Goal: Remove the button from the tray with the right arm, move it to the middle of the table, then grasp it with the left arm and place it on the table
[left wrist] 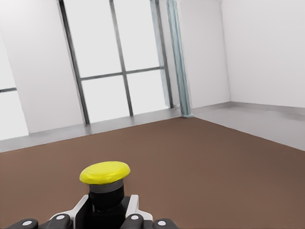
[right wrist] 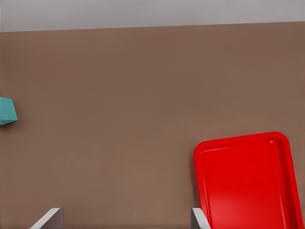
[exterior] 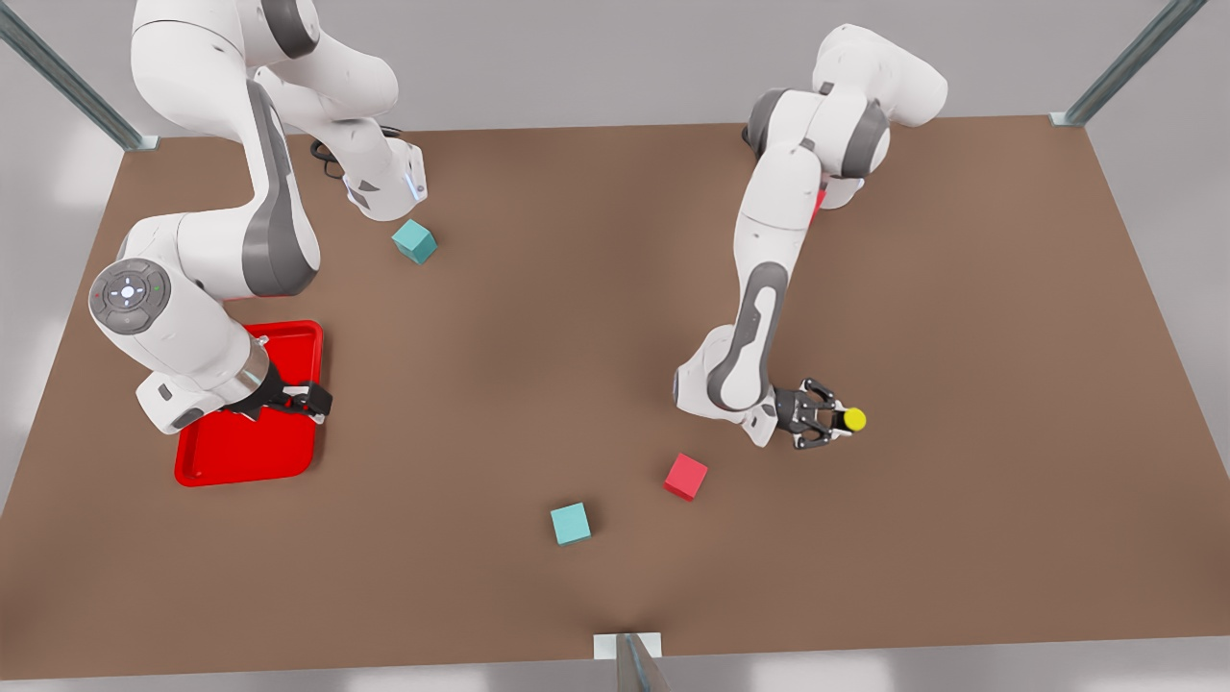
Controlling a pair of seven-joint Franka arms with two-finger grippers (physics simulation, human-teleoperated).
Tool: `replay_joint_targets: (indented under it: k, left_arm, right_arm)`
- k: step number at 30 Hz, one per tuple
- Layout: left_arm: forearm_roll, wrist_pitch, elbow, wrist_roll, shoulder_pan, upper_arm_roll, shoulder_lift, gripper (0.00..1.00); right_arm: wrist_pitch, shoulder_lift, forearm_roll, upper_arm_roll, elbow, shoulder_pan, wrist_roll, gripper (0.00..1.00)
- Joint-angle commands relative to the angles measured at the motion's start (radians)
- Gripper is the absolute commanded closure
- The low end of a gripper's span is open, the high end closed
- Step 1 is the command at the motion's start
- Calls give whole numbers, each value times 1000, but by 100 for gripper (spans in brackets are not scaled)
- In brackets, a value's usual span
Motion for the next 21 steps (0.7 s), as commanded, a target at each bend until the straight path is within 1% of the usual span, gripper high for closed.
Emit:
replay_joint_targets:
  k: [1, 7, 9, 10, 21]
  left_arm:
    - [15, -32, 0, -282, 0, 0, 9, 60]
    - [10, -25, 5, -334, 0, 0, 35, 60]
    - [5, -19, 9, -413, 3, -6, 37, 60]
    - [5, -18, 11, -443, 3, -8, 64, 60]
    - [5, -4, 12, -461, 3, -10, 95, 60]
  right_arm:
    - [0, -1, 1, 0, 1, -1, -3, 0]
    - [0, -1, 1, 0, 2, 0, -4, 0]
    - [0, -1, 1, 0, 2, 0, -4, 0]
    - [0, -1, 1, 0, 2, 0, -4, 0]
    - [0, 1, 1, 0, 2, 0, 2, 0]
